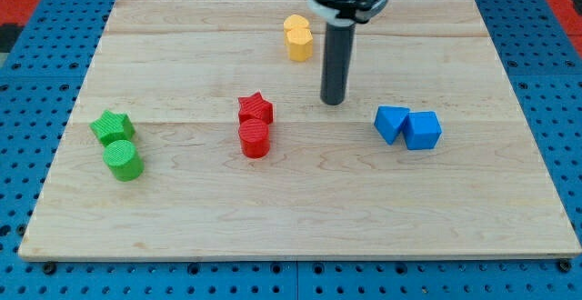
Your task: Make your arm to the left of the blue blocks
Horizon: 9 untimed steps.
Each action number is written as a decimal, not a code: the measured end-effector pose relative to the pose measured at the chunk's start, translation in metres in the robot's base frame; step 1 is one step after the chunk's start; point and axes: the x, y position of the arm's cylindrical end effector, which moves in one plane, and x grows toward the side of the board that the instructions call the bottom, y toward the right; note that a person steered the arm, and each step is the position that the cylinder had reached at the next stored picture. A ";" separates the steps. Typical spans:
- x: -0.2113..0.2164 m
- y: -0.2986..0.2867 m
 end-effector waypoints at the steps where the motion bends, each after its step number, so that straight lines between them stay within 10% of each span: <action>1: 0.018 -0.013; 6: 0.076 0.001; 9: 0.095 0.124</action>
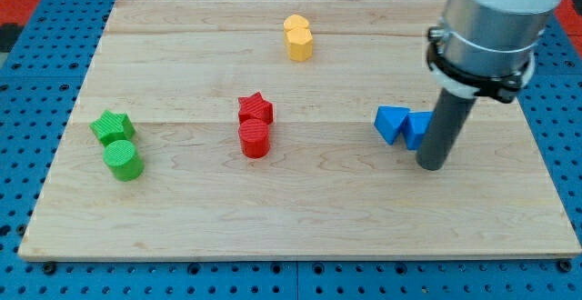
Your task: Make your arm to the left of the blue blocks
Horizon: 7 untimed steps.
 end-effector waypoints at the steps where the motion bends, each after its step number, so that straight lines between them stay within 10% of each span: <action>1: 0.007 0.072; 5: -0.025 0.148; 7: -0.065 -0.011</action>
